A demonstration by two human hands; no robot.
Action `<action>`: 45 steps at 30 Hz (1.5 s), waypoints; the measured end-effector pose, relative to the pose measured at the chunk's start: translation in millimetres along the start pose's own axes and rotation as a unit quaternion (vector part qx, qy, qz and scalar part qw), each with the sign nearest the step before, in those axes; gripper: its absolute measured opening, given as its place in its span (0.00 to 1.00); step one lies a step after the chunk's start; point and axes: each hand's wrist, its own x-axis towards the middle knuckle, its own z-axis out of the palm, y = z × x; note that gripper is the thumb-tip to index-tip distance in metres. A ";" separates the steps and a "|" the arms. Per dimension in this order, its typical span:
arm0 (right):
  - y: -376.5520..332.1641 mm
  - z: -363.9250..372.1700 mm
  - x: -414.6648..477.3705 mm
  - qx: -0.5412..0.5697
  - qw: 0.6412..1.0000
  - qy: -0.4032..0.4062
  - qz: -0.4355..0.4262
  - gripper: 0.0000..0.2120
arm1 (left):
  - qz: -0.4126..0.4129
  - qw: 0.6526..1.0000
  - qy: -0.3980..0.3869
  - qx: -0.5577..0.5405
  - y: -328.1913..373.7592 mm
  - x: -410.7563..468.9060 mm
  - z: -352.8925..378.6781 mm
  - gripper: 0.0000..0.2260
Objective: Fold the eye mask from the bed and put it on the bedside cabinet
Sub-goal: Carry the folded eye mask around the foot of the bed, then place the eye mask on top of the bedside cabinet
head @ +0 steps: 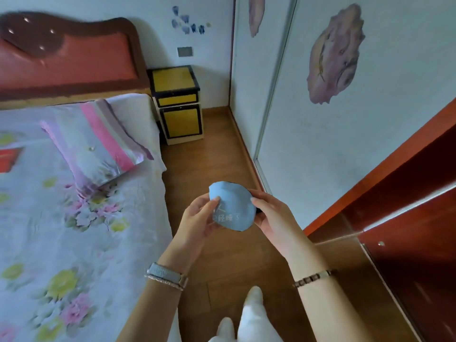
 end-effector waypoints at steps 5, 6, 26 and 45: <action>-14.8 18.7 75.4 -0.022 0.999 -0.024 0.017 0.11 | 0.004 0.999 0.038 -0.016 20.9 61.1 -12.1 0.17; -19.5 22.4 92.6 -0.024 0.999 -0.032 0.021 0.11 | 0.009 0.999 0.041 -0.017 26.5 75.4 -13.7 0.16; -134.2 107.1 400.1 -0.055 0.990 -0.096 0.085 0.15 | 0.067 0.977 0.166 -0.118 156.4 349.1 -34.5 0.13; -202.6 260.4 672.6 -0.082 0.987 -0.106 0.090 0.20 | 0.055 0.966 0.187 -0.172 303.3 618.6 -123.8 0.13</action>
